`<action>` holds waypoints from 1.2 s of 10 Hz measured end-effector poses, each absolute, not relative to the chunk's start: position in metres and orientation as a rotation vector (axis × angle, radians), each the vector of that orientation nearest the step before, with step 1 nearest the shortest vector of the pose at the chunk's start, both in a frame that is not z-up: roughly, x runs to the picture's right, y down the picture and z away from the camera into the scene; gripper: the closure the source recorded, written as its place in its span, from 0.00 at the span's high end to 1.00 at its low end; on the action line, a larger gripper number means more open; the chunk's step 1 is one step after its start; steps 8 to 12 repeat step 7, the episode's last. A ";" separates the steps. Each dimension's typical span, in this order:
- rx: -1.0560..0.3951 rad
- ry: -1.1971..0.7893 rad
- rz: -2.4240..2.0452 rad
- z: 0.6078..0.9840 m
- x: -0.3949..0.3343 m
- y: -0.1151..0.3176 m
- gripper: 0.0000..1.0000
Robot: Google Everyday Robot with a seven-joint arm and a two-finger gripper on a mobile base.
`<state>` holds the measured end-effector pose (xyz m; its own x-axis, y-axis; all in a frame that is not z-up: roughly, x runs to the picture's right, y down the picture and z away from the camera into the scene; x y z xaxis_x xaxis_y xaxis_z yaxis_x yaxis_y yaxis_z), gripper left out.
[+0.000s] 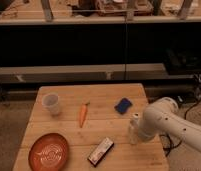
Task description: Knock the bottle over
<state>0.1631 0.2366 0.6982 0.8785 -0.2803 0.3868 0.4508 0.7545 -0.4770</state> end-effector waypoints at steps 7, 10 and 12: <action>-0.320 -0.394 -0.621 0.710 0.018 0.189 0.00; -0.320 -0.394 -0.621 0.710 0.018 0.189 0.00; -0.320 -0.394 -0.621 0.710 0.018 0.189 0.00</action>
